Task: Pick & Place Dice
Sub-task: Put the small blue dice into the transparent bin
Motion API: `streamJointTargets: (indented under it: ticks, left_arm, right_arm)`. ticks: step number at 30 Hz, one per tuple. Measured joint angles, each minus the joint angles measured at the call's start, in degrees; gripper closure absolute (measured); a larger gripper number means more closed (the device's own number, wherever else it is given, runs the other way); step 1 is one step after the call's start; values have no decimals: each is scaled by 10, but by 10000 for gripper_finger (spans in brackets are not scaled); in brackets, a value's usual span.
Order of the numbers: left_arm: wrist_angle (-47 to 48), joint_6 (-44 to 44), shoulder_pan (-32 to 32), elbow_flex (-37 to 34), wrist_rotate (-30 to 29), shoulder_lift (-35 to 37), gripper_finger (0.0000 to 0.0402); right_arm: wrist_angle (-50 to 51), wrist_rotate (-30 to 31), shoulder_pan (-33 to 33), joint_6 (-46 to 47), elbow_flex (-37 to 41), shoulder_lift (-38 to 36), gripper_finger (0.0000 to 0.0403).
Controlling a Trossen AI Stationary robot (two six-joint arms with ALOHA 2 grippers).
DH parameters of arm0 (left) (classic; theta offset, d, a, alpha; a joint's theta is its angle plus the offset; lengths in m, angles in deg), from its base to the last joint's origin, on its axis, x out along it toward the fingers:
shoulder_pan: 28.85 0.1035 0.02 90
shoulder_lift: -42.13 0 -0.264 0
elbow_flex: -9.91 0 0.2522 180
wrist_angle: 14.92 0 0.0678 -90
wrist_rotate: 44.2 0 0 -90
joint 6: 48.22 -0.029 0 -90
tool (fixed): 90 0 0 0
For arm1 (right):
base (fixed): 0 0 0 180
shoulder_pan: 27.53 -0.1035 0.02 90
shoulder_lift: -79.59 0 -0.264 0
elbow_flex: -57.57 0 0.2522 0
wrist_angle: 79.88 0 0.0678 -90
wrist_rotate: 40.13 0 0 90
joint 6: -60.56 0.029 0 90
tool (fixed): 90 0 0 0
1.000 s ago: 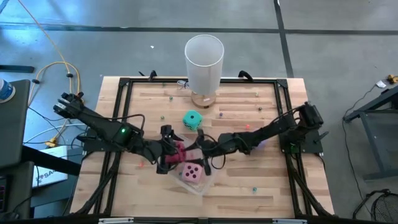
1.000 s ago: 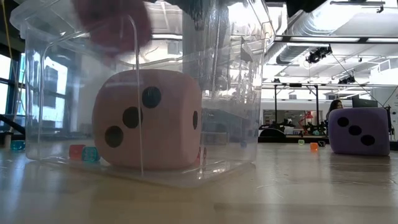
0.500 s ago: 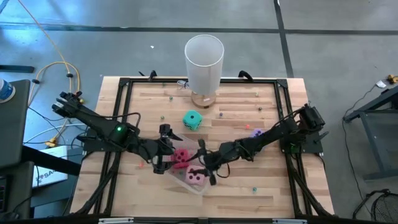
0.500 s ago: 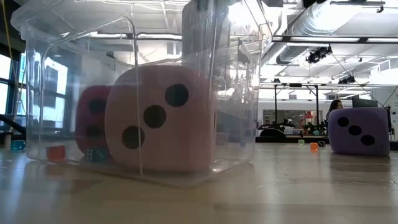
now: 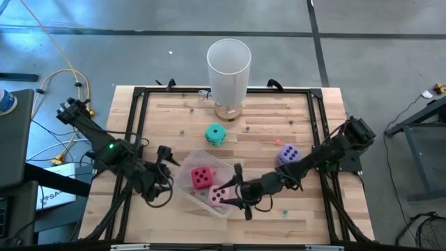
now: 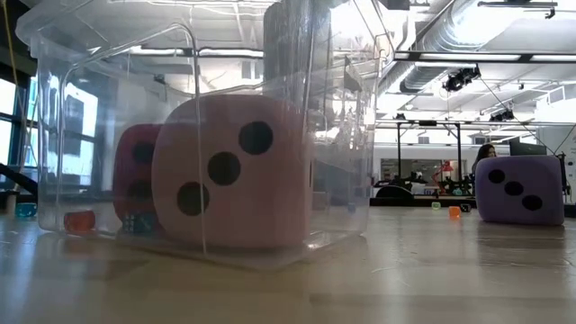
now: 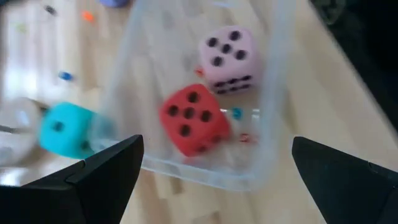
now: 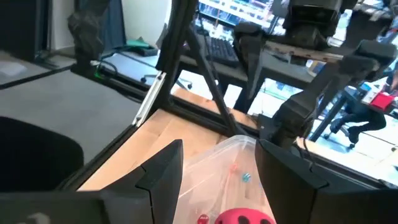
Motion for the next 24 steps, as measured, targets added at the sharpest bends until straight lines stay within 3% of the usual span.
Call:
streamJointTargets:
  ticks: [5,9,24]
  left_arm:
    - [13,123,-28,0,81,0,3]
    - [8,221,-54,0,103,-2,3]
    - [-60,238,-84,-1,93,-3,3]
  right_arm:
    - [20,0,-1,2,0,0,211]
    - [35,0,0,17,0,0,211]
    - [73,-2,0,75,0,0,211]
